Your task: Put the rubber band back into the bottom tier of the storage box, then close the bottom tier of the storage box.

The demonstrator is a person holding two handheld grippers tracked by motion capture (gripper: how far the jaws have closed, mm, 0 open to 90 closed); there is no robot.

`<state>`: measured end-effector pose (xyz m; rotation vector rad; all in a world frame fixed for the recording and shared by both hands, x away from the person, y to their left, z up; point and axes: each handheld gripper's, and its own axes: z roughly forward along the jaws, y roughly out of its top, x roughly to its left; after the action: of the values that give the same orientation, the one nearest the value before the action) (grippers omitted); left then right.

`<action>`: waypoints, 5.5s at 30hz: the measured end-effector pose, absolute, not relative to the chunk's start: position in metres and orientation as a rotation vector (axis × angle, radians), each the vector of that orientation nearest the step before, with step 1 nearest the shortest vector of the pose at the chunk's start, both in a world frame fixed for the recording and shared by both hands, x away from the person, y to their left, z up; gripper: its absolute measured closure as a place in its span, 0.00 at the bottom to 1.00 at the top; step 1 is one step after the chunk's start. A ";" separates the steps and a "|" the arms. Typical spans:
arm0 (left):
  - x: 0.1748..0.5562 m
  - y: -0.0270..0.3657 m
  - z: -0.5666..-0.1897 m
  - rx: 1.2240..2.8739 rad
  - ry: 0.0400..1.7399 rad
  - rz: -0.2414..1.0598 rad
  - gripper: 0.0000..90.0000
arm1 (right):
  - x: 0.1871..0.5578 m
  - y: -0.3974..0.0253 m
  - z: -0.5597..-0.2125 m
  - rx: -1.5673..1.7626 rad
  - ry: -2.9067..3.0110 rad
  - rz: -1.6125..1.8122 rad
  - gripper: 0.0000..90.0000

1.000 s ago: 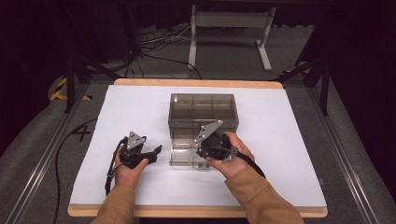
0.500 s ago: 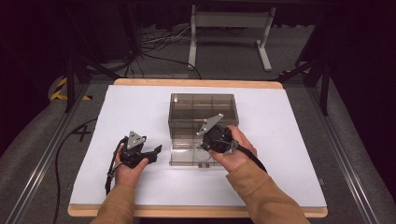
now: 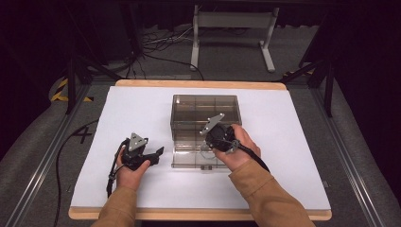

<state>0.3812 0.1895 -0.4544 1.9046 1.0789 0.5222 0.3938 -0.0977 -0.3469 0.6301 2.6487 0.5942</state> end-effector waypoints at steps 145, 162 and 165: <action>0.381 0.190 -0.454 1.900 1.083 0.523 0.31 | 0.373 -0.108 -0.412 0.296 3.020 0.623 1.00; 0.381 0.191 -0.454 1.898 1.083 0.522 0.31 | 0.376 -0.102 -0.412 0.305 3.003 0.596 1.00; 0.381 0.191 -0.454 1.898 1.083 0.522 0.31 | 0.376 -0.102 -0.412 0.313 3.005 0.591 1.00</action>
<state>0.3810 0.1906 -0.4543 1.8979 1.0827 0.5218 0.3764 -0.1019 -0.4123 0.3126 3.0052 0.5906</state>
